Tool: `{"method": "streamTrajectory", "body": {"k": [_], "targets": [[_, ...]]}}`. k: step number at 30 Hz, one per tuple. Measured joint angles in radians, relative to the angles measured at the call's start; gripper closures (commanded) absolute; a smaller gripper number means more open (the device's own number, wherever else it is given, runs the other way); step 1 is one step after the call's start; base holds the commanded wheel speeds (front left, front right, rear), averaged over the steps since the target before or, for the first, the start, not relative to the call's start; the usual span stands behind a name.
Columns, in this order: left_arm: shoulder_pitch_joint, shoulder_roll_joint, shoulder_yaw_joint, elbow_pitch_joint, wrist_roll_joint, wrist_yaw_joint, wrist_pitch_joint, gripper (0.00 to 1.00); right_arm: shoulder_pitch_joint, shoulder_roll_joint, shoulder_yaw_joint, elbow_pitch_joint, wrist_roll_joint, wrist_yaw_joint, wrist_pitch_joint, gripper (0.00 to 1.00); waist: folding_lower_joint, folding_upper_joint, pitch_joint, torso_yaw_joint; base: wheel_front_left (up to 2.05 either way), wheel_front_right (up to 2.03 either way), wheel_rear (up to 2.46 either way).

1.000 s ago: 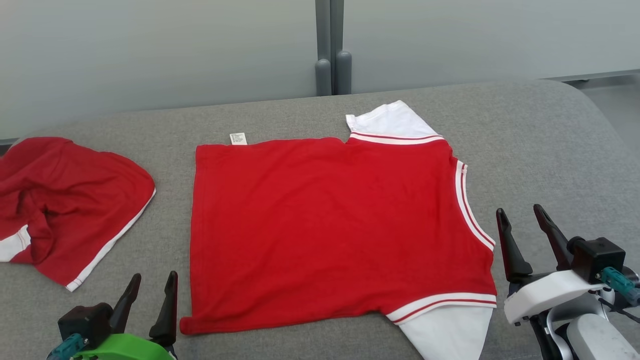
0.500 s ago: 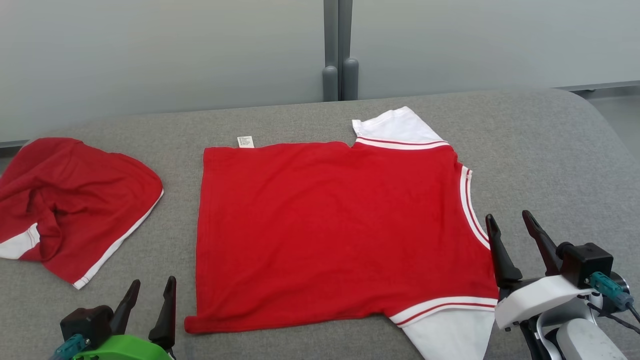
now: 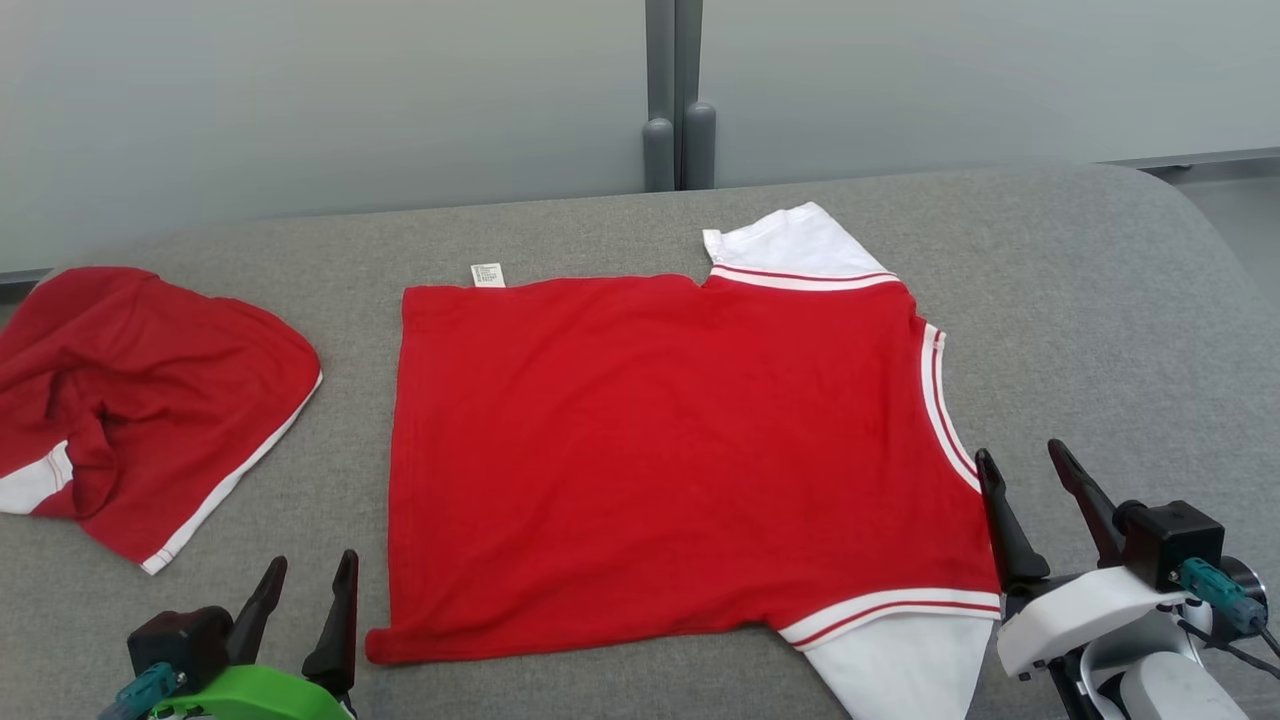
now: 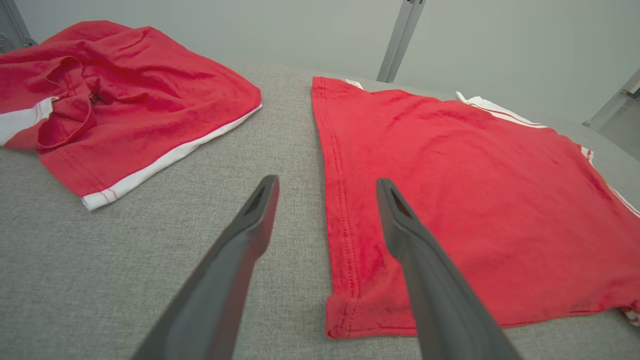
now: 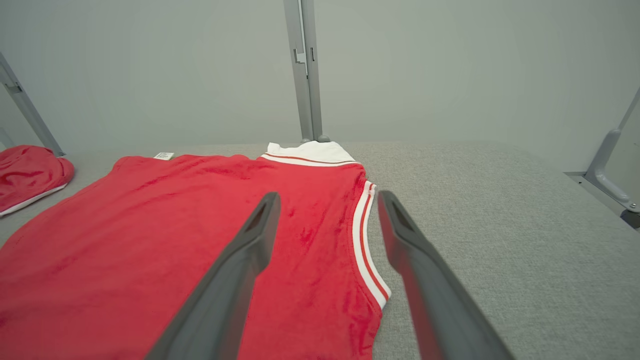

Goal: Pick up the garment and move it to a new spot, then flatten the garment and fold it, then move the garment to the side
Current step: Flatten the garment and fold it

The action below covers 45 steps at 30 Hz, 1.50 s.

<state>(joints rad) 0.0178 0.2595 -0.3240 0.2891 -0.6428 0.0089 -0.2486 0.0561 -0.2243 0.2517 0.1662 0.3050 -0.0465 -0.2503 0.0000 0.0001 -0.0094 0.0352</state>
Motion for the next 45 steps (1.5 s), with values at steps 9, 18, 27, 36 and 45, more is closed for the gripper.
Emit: {"method": "streamTrajectory", "body": {"k": [9,18,27,36,45], "targets": [[0.003,-0.027,-0.014,0.039,0.006,-0.009,0.000,0.00,0.028,-0.001,-0.013,0.008,-0.012,0.012,0.000,0.00,0.0000,0.0000,0.012,0.004,0.00,0.00,0.00],[0.003,-0.088,-0.030,0.058,-0.032,-0.018,0.003,0.00,0.192,-0.001,0.095,0.096,-0.045,0.067,0.000,0.00,0.0000,0.0000,0.063,0.016,0.00,0.00,0.00],[0.002,-0.089,-0.018,0.061,-0.048,-0.019,0.002,0.00,0.220,0.000,0.129,0.132,-0.069,0.091,0.000,0.00,0.0000,0.0000,0.121,0.008,0.00,0.00,0.00],[-0.031,-0.093,-0.032,0.077,-0.048,-0.037,0.007,0.00,0.224,-0.034,0.119,0.173,-0.078,0.104,0.000,0.00,0.0000,0.0000,0.161,-0.004,0.00,0.00,0.00],[-0.043,-0.109,-0.043,0.103,-0.046,-0.048,0.007,0.00,0.224,-0.030,0.170,0.231,-0.074,0.143,-0.004,0.30,0.0000,0.0000,0.175,0.020,0.00,0.00,0.00]]}}
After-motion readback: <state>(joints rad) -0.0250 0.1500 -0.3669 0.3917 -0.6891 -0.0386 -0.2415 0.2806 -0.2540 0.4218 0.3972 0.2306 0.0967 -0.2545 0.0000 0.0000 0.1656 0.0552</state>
